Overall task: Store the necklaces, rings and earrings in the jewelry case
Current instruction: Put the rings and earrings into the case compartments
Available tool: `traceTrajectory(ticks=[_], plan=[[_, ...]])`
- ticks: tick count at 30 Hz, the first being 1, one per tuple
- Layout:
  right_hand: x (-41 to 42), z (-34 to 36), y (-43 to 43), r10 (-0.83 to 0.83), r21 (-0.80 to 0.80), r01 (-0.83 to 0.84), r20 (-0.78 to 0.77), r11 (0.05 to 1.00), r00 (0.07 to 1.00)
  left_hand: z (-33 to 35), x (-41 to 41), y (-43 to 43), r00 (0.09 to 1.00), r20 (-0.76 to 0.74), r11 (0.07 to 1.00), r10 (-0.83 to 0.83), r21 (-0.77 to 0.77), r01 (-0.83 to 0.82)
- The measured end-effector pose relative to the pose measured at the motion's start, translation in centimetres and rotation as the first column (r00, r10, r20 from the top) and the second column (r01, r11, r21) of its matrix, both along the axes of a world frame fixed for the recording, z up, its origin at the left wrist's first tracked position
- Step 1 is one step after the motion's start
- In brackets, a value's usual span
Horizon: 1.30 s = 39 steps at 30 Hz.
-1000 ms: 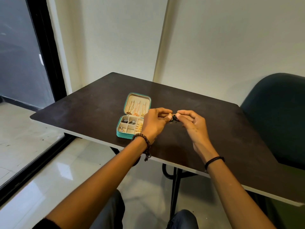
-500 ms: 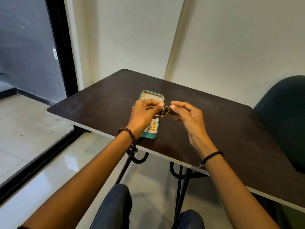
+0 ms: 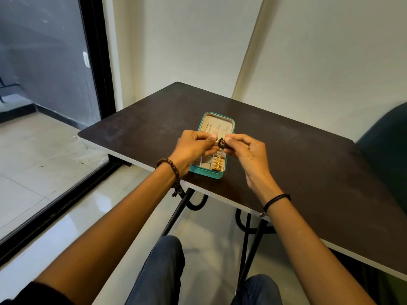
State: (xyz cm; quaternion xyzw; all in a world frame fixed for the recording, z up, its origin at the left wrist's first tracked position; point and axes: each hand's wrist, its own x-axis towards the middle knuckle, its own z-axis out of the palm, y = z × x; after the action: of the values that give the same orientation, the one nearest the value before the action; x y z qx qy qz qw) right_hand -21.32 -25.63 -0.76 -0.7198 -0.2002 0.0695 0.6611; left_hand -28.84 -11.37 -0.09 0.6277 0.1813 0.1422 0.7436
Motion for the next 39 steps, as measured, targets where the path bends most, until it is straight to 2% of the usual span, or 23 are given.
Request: traceTrajectory(ticks=[8,10,13,19,22,31,39], plan=[[0.4,-0.7,0.0,-0.018,0.036,0.020,-0.047,0.999,0.999,-0.3,-0.2,1.0,0.996,0.002,0.990,-0.090,0.109,0.090],[0.4,-0.8,-0.1,-0.016,0.026,0.017,-0.047,0.999,0.999,-0.2,-0.6,0.9,0.996,0.000,0.978,-0.094,0.187,0.093],[0.4,-1.0,-0.4,-0.011,0.020,0.011,-0.044,1.000,0.999,-0.2,-1.5,0.6,0.995,-0.019,0.926,-0.098,0.365,0.099],[0.1,-0.7,-1.1,-0.012,0.049,0.014,-0.041,0.999,0.999,0.1,-3.1,-0.2,0.956,-0.107,0.792,-0.271,0.540,0.285],[0.1,-0.7,-1.3,-0.014,0.047,0.017,-0.049,0.999,0.999,0.4,-3.3,-0.3,0.941,-0.161,0.733,-0.296,0.594,0.332],[0.0,-0.9,-1.3,-0.022,0.020,0.023,-0.056,1.000,0.998,0.4,-3.3,0.0,0.942,-0.208,0.618,-0.265,0.713,0.331],[-0.1,-0.9,-1.4,-0.025,0.016,0.026,-0.066,1.000,0.997,0.4,-2.9,-0.3,0.960,-0.175,0.586,-0.217,0.764,0.272]])
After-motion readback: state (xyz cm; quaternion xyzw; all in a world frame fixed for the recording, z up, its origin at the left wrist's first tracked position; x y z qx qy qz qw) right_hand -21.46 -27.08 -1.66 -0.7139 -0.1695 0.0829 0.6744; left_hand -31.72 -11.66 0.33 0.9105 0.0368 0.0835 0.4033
